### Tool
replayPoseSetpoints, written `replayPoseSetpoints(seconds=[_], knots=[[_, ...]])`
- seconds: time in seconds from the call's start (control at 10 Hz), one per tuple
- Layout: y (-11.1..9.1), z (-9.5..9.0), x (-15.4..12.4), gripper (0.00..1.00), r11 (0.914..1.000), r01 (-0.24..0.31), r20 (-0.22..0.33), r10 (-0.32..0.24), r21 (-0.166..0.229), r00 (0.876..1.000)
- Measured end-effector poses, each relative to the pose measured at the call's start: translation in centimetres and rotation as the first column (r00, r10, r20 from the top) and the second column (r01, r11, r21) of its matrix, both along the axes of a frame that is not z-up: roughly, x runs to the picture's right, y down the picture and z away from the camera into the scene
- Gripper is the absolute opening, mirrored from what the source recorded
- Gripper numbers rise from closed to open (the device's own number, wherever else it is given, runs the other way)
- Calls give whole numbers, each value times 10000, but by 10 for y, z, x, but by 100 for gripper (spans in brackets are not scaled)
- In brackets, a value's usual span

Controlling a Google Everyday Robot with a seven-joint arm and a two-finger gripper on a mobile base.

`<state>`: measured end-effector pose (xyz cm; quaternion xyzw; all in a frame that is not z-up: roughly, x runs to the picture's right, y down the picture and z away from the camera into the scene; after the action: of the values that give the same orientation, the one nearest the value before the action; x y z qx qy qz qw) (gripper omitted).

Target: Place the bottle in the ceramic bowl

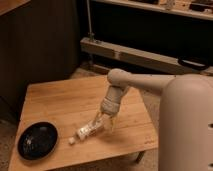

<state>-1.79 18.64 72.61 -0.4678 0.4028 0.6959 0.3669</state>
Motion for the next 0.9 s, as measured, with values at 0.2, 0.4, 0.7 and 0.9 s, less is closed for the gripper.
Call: replayPoseSetpoints(seconds=[0.2,0.4,0.7,0.9], knots=[[1,4,-5,65,10000,-72,-24,72,-53,10000],[2,9,-10,65,9998,-127,-16,127,-125,9999],[5,19,-20,65,9993,-218,39,219,-297,9998],[6,27,-28,65,9989,-227,92,231,-410,9997]])
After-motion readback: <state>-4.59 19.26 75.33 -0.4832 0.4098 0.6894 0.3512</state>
